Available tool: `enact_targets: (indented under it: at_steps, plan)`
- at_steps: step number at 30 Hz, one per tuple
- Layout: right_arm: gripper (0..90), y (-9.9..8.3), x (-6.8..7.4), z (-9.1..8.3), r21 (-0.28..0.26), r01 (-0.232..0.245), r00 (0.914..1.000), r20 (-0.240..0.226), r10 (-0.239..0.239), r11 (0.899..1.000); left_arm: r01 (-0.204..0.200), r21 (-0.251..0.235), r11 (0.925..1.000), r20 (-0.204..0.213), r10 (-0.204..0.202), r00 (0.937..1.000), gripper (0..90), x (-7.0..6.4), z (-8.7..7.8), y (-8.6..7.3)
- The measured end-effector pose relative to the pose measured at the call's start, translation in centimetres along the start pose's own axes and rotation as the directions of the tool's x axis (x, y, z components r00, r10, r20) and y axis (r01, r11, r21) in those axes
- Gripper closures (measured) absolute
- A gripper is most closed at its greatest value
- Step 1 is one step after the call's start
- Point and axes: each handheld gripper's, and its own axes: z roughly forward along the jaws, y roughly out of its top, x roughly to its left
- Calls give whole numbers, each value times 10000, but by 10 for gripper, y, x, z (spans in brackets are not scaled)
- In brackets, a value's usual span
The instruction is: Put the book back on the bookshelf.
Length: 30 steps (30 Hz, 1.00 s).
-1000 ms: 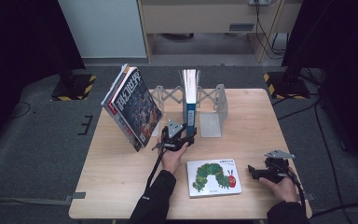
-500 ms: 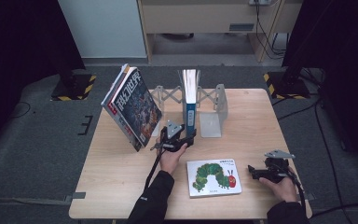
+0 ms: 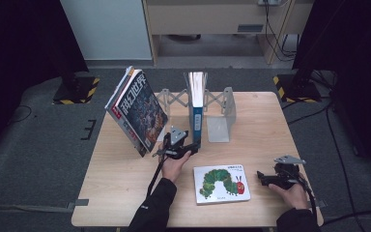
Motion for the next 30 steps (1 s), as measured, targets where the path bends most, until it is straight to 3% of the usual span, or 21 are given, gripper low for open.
enact_targets:
  at_steps: [6,9,17,21,25,30]
  plan:
    - [14,0,0,0,-1,3,10000,1,-3,10000,-200,387,9990,260,190,9995,367,0,-11,2]
    - [13,0,0,0,2,0,10000,-1,0,10000,-588,650,9961,220,575,9981,348,-1,-17,3]
    - [13,0,0,0,3,5,10000,-1,-5,10000,-928,1074,9899,517,877,9948,316,-3,-31,4]
    - [13,0,0,0,2,7,10000,-1,-7,10000,-1243,1493,9809,461,1186,9919,308,-2,-43,-6]
    - [13,0,0,0,2,11,10000,-1,-11,10000,-1125,1602,9806,470,1063,9932,298,1,-49,-12]
    - [13,0,0,0,4,5,10000,-2,-5,10000,-1039,2230,9693,680,909,9935,278,5,-63,-34]
